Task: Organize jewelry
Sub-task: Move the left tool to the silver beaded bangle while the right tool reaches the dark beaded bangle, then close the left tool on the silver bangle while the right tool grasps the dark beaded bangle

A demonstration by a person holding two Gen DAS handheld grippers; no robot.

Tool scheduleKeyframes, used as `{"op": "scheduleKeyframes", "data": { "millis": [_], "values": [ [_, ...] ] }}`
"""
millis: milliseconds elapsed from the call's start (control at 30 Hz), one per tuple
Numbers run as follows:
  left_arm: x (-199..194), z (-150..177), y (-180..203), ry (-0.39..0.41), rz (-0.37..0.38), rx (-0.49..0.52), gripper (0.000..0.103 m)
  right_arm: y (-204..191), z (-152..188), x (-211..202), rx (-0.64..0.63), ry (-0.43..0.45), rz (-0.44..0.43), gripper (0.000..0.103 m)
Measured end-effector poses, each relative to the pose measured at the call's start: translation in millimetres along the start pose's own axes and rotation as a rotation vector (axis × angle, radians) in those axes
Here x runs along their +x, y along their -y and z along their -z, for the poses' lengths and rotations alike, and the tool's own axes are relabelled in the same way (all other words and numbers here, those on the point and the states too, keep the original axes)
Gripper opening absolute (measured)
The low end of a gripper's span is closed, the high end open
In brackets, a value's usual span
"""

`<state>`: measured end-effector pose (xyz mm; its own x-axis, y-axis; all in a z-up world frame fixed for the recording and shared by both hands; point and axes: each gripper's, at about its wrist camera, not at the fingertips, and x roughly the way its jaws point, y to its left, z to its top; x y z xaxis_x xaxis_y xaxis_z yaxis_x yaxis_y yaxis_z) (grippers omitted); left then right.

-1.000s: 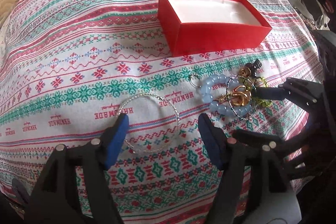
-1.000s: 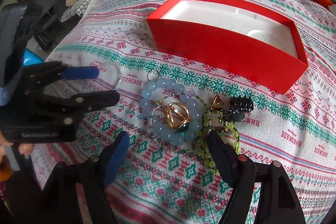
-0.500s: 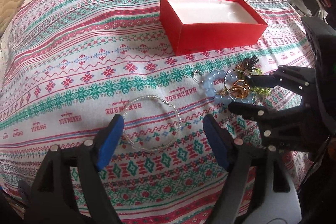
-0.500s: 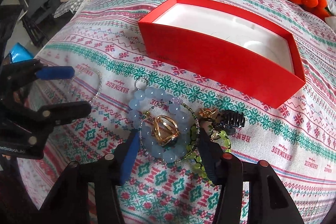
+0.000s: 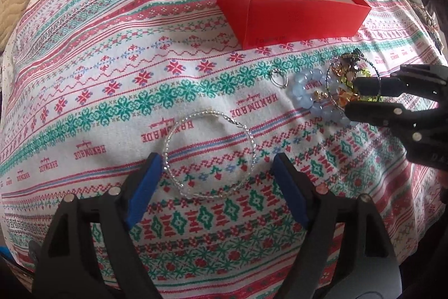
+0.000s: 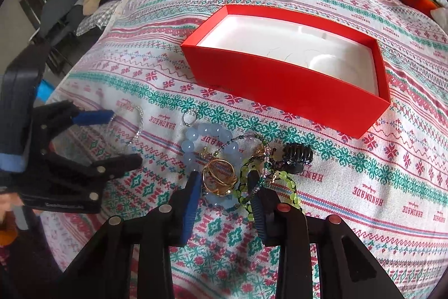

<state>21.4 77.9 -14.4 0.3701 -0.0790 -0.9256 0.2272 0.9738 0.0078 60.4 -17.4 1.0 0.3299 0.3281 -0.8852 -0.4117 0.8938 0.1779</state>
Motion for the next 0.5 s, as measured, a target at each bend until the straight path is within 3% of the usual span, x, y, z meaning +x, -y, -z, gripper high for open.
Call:
{"op": "scheduleKeyframes", "data": {
  "millis": [100, 200, 267, 333, 500],
  "values": [
    [0.1, -0.5, 0.2, 0.0, 0.005, -0.022, 0.079, 5.3, -1.6, -4.2, 0.042, 0.002, -0.043, 0.035],
    [-3.3, 3.5, -2.2, 0.011, -0.01, -0.033, 0.061, 11.4, -3.4, -9.4, 0.083, 0.01, -0.072, 0.035],
    [-4.0, 3.9, -3.6, 0.013, -0.006, -0.044, 0.058, 17.5, -1.4, -14.3, 0.106, 0.017, -0.086, 0.034],
    [-2.8, 1.9, -10.0, 0.015, -0.003, -0.054, 0.055, 19.9, -4.4, -14.1, 0.122, 0.016, -0.092, 0.021],
    [-6.6, -0.2, -15.6, 0.019, 0.018, -0.085, 0.053, 19.8, -9.3, -5.8, 0.15, 0.002, -0.084, 0.009]
  ]
}}
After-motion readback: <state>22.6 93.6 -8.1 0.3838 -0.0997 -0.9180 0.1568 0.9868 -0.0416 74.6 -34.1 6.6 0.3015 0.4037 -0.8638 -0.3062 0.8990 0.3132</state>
